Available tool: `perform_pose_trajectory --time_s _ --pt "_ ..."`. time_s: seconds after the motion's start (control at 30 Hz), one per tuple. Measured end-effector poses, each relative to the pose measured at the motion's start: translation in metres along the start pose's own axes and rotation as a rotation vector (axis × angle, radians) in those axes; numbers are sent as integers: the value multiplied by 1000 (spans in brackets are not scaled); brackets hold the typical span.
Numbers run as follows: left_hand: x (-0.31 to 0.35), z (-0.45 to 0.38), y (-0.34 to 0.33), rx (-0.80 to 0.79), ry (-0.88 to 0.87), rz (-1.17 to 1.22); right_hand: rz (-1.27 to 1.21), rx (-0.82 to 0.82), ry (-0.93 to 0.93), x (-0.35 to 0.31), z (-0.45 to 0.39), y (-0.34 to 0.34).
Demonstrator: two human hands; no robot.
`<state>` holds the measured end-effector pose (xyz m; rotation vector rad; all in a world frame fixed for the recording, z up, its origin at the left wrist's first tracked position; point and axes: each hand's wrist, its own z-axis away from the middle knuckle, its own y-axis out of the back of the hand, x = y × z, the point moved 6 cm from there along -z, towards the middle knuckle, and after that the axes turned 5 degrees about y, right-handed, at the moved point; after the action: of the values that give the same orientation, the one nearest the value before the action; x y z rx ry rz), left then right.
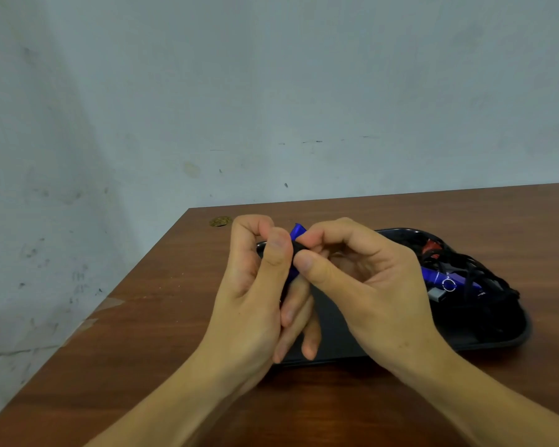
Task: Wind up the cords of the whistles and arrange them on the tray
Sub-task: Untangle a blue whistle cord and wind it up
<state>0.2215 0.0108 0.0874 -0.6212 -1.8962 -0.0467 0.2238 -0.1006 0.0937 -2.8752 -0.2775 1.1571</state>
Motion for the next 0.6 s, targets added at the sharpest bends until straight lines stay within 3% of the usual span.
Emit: perform_pose_trajectory --time_s 0.17,0.33,0.47,0.6 --pt "3 3 -1 5 -33 -153 270 -68 138 -10 1 -2" --pt "-1 2 6 122 95 -265 466 -118 170 -13 -2 -2" --pt "4 2 15 277 85 -428 463 -114 27 -4 -4 -2" --pt "6 4 14 302 48 -550 344 -147 -125 5 -7 -1"
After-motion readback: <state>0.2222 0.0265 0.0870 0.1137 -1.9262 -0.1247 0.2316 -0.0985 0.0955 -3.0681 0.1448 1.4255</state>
